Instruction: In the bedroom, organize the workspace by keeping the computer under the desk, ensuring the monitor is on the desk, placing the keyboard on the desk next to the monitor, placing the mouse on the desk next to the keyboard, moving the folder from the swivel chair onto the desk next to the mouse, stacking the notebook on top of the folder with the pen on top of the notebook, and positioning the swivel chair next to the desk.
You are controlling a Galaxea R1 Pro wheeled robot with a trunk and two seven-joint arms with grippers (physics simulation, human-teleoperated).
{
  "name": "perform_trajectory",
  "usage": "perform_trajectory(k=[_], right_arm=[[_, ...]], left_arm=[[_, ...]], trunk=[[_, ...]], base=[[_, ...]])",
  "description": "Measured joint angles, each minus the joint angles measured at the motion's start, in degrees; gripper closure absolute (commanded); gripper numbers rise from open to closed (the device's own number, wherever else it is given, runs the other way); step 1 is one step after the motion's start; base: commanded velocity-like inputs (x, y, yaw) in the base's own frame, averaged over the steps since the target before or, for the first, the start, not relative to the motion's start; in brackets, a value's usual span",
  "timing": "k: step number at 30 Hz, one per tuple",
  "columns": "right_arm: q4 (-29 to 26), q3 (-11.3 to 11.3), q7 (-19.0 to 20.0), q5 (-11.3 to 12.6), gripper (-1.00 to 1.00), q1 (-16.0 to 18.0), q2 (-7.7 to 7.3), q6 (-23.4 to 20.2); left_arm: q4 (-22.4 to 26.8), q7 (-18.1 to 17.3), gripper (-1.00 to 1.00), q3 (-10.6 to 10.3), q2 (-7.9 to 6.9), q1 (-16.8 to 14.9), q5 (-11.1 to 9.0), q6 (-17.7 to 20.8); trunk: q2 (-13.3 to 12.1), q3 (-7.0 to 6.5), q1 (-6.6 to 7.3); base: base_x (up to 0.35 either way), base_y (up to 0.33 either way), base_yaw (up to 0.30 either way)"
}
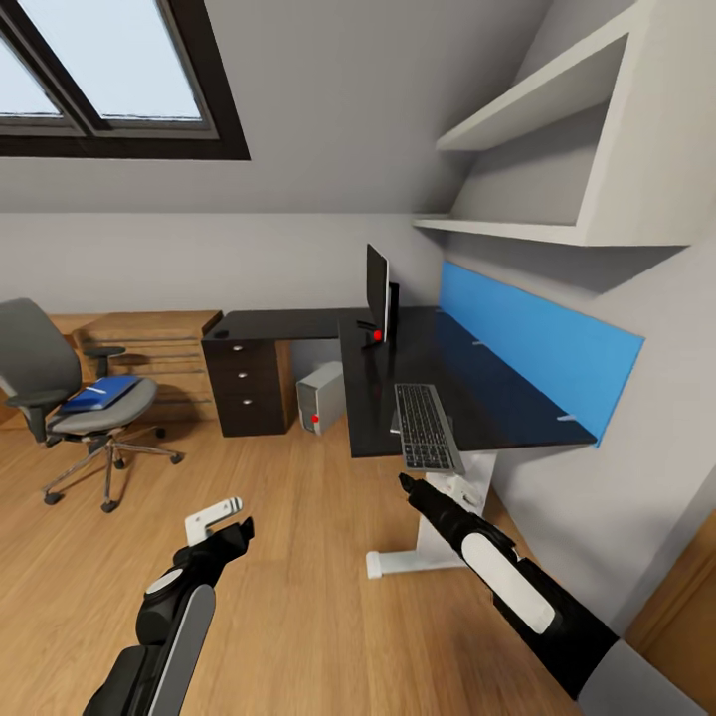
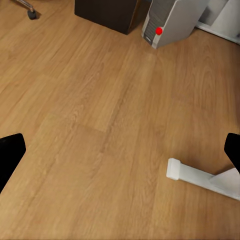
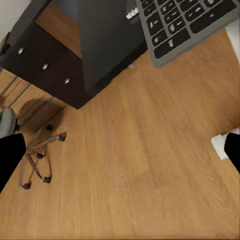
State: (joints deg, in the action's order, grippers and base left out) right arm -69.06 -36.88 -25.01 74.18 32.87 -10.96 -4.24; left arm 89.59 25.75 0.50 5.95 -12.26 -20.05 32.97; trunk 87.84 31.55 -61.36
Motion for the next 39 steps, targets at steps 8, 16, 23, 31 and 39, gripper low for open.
perform_trajectory(k=[8,16,23,31,39], right_arm=[[12.75,3.95,21.04,14.84,-1.00,-0.06,-3.10,0.47],[28.49,11.37,40.91,17.09,-1.00,-0.03,-1.62,0.32],[33.02,15.68,45.34,17.23,-1.00,0.02,-0.89,0.13],[33.10,15.97,44.20,16.95,-1.00,0.20,-0.21,0.41],[32.13,16.43,40.24,17.11,-1.00,0.44,2.69,0.41]], left_arm=[[-0.10,0.05,-1.00,-0.09,0.03,0.00,-0.05,0.01],[-0.26,0.08,-1.00,-0.32,0.09,0.00,-0.01,0.01],[-0.28,0.08,-1.00,-0.34,0.09,0.00,0.00,0.02],[-0.33,0.07,-1.00,-0.41,0.10,0.00,-0.08,0.02],[-0.81,-0.14,-1.00,-1.45,0.12,0.00,-0.02,0.05]], trunk=[[3.21,1.44,-1.76],[6.42,2.88,-3.52],[9.23,4.13,-5.05],[12.44,5.57,-6.81],[13.66,6.11,-7.48]], base=[[0.000,0.000,0.000],[0.000,0.000,0.000],[0.000,0.000,0.000],[0.000,0.000,0.000],[0.000,0.000,0.000]])
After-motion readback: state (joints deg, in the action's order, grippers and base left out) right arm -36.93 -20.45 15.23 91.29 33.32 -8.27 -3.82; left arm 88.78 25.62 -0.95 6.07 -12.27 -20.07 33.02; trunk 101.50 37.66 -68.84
